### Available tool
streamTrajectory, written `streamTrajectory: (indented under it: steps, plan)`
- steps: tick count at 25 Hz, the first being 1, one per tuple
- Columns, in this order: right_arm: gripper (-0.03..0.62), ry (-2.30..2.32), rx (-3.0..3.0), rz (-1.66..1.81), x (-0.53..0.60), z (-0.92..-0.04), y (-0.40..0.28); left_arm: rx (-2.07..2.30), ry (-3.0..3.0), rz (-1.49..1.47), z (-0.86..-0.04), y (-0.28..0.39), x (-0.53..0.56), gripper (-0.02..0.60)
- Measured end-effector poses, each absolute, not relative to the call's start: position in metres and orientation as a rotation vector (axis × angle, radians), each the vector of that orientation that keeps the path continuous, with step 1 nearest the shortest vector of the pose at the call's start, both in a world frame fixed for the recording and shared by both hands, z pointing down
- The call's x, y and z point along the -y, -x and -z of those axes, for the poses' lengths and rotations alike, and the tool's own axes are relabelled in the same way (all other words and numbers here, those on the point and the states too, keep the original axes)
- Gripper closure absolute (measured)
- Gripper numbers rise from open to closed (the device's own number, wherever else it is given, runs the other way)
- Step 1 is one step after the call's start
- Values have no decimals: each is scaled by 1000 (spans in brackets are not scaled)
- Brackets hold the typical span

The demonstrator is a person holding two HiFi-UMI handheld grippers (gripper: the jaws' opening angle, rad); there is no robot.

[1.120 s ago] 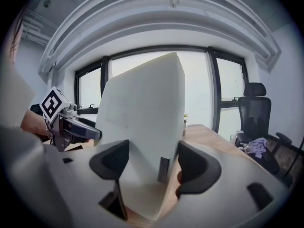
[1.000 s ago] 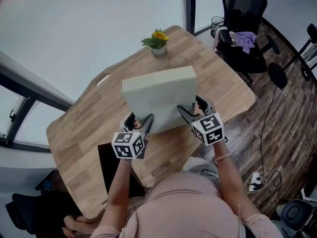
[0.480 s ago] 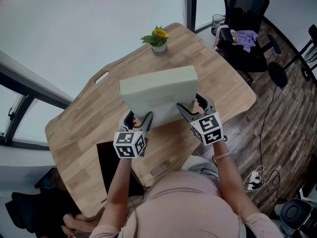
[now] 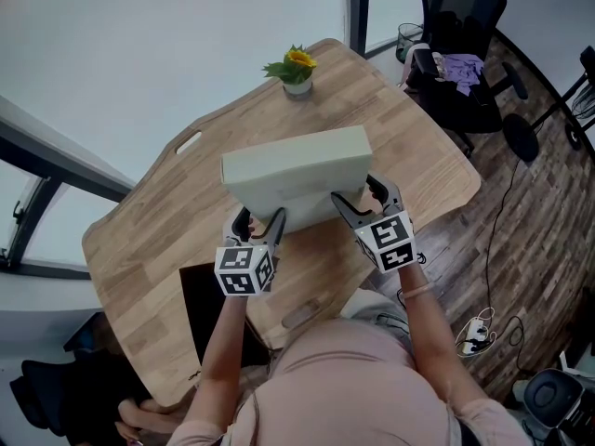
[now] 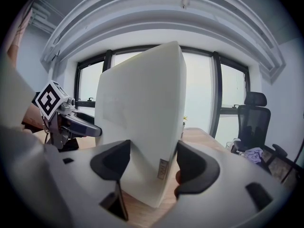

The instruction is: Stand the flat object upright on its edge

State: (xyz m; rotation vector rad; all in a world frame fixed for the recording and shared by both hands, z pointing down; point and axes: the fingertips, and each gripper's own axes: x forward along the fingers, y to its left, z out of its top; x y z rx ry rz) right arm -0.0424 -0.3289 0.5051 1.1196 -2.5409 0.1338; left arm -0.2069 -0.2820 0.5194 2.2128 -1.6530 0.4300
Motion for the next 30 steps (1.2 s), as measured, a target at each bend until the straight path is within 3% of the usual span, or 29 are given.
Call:
streamTrajectory:
  steps: [30]
  plan:
    - [263,-1132,2563,-137,317,-513,42,1533,-2266,-422,-529,204,273,276]
